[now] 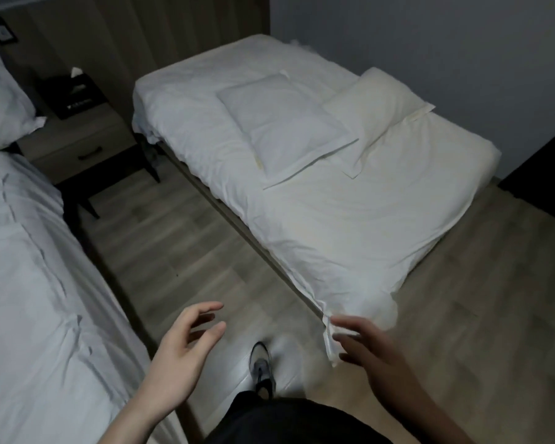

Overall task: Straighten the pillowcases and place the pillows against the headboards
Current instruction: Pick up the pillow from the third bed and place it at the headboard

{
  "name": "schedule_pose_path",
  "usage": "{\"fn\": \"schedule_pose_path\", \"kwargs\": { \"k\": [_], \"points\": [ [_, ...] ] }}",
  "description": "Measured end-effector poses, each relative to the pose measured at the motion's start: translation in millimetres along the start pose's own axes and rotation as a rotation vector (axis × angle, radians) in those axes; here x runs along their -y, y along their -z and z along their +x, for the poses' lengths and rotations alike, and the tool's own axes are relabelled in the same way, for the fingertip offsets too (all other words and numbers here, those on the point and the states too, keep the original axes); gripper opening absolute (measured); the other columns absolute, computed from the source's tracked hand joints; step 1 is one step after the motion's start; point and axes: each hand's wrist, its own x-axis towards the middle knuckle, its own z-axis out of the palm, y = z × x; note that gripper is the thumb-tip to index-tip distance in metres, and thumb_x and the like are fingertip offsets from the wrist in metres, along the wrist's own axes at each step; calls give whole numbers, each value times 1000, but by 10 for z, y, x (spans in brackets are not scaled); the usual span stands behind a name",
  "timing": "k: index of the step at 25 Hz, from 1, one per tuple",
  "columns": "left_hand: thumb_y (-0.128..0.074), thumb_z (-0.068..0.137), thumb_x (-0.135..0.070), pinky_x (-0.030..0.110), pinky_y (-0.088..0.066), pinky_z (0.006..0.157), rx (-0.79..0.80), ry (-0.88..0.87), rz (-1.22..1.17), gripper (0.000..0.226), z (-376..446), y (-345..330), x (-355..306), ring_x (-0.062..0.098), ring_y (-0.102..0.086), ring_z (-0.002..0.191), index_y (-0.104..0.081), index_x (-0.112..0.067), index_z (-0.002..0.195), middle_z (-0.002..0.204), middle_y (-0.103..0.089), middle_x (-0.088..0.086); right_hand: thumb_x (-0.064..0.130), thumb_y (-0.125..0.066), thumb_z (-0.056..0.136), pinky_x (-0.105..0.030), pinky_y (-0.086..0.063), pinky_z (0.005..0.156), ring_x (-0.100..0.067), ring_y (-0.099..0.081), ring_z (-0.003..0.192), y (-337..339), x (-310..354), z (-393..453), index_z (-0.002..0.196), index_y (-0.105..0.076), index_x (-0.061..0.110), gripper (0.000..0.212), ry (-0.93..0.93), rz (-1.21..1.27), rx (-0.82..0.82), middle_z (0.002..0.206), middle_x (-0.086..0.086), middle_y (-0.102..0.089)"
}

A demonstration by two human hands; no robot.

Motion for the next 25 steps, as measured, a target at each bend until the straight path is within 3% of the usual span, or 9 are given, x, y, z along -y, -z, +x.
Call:
{"fn": "schedule_pose_path", "kwargs": {
  "k": [4, 7, 10, 15, 18, 20, 25],
  "points": [
    [-70, 95, -24, 7, -47, 91, 111, -83, 77, 22, 1013, 124, -309, -2, -63, 116, -70, -34, 115, 118, -68, -21, 14, -66, 96, -53, -55, 102, -21, -71, 112, -55, 145, 527, 111, -76, 41, 33, -40, 45, -107, 113, 3, -77],
    [-70, 95, -24, 9, -47, 95, 185, -141, 110, 23, 1559, 103, -588, -4, -63, 116, -70, -32, 116, 120, -68, -21, 30, -68, 89, -51, -54, 99, -23, -71, 110, -112, 352, 867, 112, -75, 41, 26, -33, 86, -139, 111, 6, -78],
    [-70, 96, -22, 8, -47, 93, 203, -133, 127, 22, 2108, 14, -749, -5, -62, 117, -70, -31, 116, 118, -69, -18, 18, -67, 95, -49, -54, 100, -20, -72, 107, -129, 562, 1376, 113, -75, 36, 27, -67, 96, -139, 109, 9, -79],
    [-70, 95, -22, 6, -48, 85, 172, -28, 121, 21, 2904, -97, -858, 3, -69, 108, -70, -31, 114, 114, -72, 0, 13, -65, 98, -42, -58, 95, -12, -74, 105, -11, 971, 2392, 114, -75, 31, 26, -41, 111, -112, 112, 14, -78],
    [-71, 94, -27, 11, -50, 87, 148, -1, 163, 22, 3435, -73, -946, 1, -70, 104, -70, -34, 115, 114, -71, -2, 10, -66, 97, -43, -59, 95, -9, -70, 112, 74, 1245, 3052, 115, -75, 23, 24, -41, 138, -107, 118, 14, -76],
    [-70, 95, -29, 14, -51, 90, 144, 21, 183, 21, 3759, -45, -972, 0, -69, 105, -70, -34, 116, 114, -72, -4, 10, -64, 99, -37, -62, 89, -8, -69, 113, 126, 1447, 3362, 116, -75, 22, 24, -39, 155, -90, 121, 14, -74],
    [-69, 97, -20, 7, -50, 74, 187, 184, 126, 14, 4866, -257, -969, 6, -70, 95, -73, -21, 110, 97, -77, -8, 13, -59, 101, -28, -62, 80, -7, -71, 109, 236, 1668, 4072, 117, -74, 24, 24, -45, 170, -146, 120, 15, -74]
  ]
}}
